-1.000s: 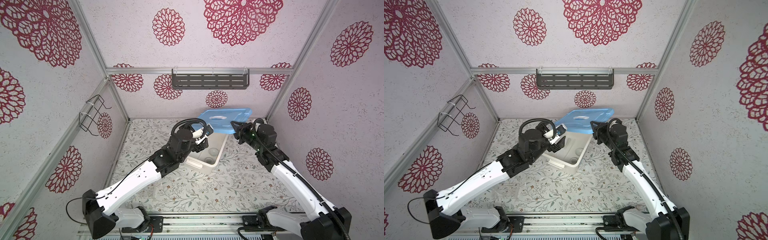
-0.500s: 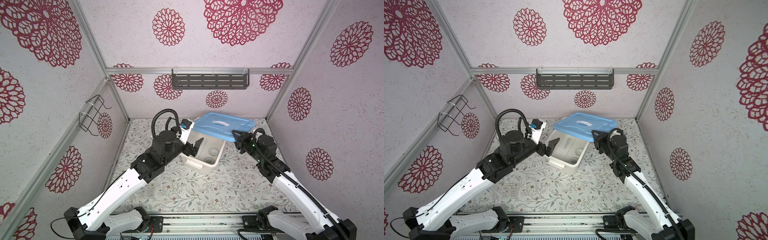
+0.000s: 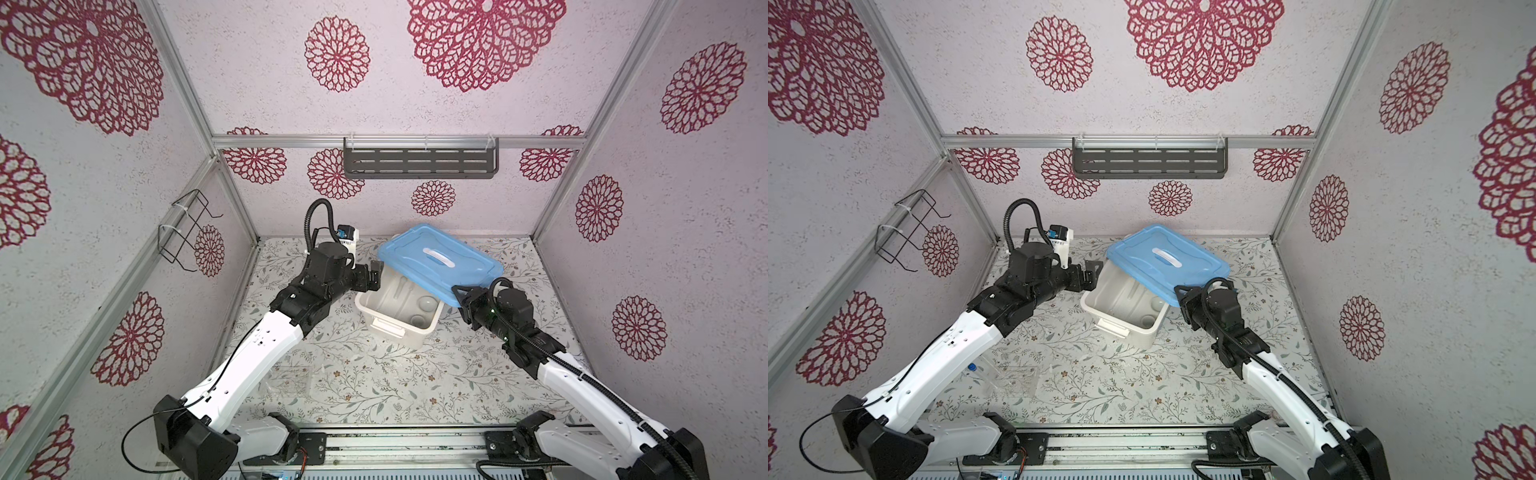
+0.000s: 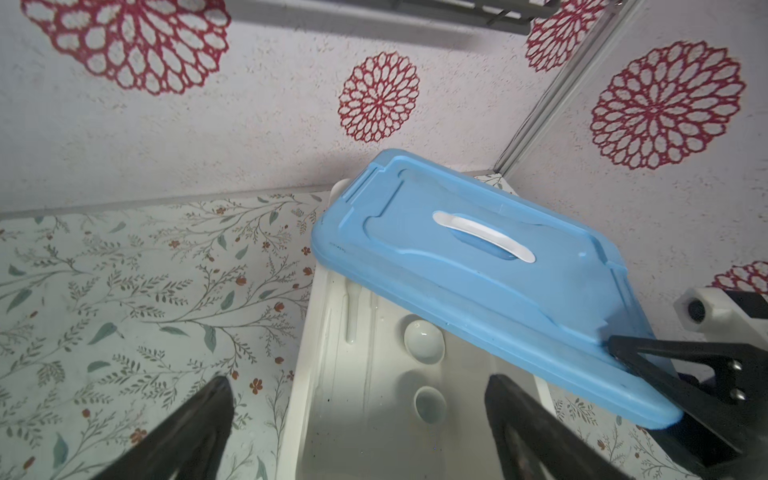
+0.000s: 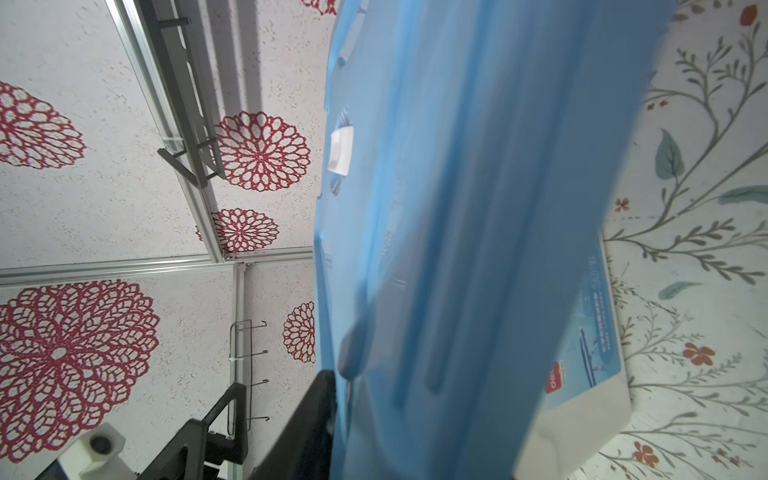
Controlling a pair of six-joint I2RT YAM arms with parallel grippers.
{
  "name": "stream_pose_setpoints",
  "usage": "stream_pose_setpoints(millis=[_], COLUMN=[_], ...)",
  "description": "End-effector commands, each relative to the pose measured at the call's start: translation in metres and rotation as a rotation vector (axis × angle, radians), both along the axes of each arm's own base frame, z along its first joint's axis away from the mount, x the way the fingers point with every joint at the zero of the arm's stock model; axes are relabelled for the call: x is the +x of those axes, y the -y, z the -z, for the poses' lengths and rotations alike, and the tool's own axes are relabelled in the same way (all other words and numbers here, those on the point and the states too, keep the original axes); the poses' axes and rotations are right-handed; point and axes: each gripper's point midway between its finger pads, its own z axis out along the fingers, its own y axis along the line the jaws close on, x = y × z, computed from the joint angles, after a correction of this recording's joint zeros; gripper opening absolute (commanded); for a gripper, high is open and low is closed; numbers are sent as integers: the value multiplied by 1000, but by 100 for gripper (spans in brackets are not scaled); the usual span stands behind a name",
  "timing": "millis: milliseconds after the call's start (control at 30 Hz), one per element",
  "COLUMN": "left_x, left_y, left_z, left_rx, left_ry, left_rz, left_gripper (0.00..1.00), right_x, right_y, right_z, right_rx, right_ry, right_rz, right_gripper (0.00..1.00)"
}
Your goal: Organize the chemistry lab equipment
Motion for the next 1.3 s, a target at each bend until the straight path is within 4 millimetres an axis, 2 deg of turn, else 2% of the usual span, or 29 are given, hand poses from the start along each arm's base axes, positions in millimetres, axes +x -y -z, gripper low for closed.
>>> stream_pose_setpoints(millis=[0,133,233,433,533,667,900,1133,1267], left_x=[16,28,31,36,38,42,47,51,52], left_y=[-19,-17,-17,-26,-25,-24,-25,-29,-31], left_z=[-6,4,17,38,44,52,65,70,78], left_rx=[-165,-215,-198,-202,-209,-204,-197,-198,-190], left_ry=[-57,-115,-155,-201,-213,-234,-268,-281,-293], left_rz=[-156,-207,-216,-236,-228,-215,-202,-210,-215], left_gripper=[100,100,100,100,100,99,99,99,99], right_x=[-2,-5,-8,-19,-29,-41,-54,-74,-85], right_y=[-8,-27,-38,-56,-64,-81,-76,-113,-118], right_z=[-16,-7,1,13,28,45,43,31,16], right_rx=[-2,-11,-27,-64,-138,-148,-226,-221,-286], right_ry=[73,57,27,-22,-75,-125,-181,-135,-90], right_rz=[-10,-50,-72,-137,-161,-203,-229,-383,-431], right_gripper=[40,42,47,50,55,57,58,59,61])
